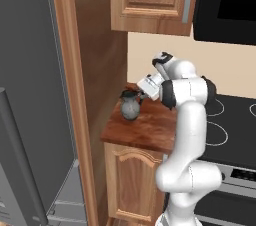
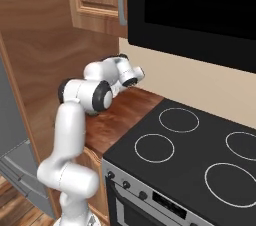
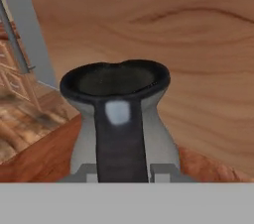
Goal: Move the cucumber and peach from the second highest shelf to the top shelf to make space. Then, place the pitcher from the counter on the cleared second highest shelf.
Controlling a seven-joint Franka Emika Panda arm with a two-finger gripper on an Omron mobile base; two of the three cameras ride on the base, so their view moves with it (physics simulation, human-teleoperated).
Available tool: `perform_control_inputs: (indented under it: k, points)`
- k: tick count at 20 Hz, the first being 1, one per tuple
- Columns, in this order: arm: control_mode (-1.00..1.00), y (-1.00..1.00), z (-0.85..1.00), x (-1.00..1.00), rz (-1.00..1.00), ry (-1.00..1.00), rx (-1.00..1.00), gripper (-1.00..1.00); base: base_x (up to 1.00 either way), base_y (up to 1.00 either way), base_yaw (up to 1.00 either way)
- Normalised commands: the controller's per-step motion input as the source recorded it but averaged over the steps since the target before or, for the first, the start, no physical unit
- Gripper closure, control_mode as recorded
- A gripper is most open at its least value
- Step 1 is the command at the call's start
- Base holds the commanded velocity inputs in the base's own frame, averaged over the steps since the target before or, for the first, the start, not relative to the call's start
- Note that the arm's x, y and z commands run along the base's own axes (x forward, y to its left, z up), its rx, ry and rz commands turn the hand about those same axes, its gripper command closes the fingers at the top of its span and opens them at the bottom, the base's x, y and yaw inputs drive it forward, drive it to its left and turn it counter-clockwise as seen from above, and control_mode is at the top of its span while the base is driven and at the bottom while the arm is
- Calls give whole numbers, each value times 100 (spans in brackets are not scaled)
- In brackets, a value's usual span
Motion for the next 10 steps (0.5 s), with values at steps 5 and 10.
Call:
perform_control_inputs:
  k: [5, 10]
  points:
    - [-100, 0, 0, -94, -25, -19, 0, 100, 0, 0, 0]
    - [-100, 0, 15, -98, -42, -29, 0, 100, 0, 0, 0]
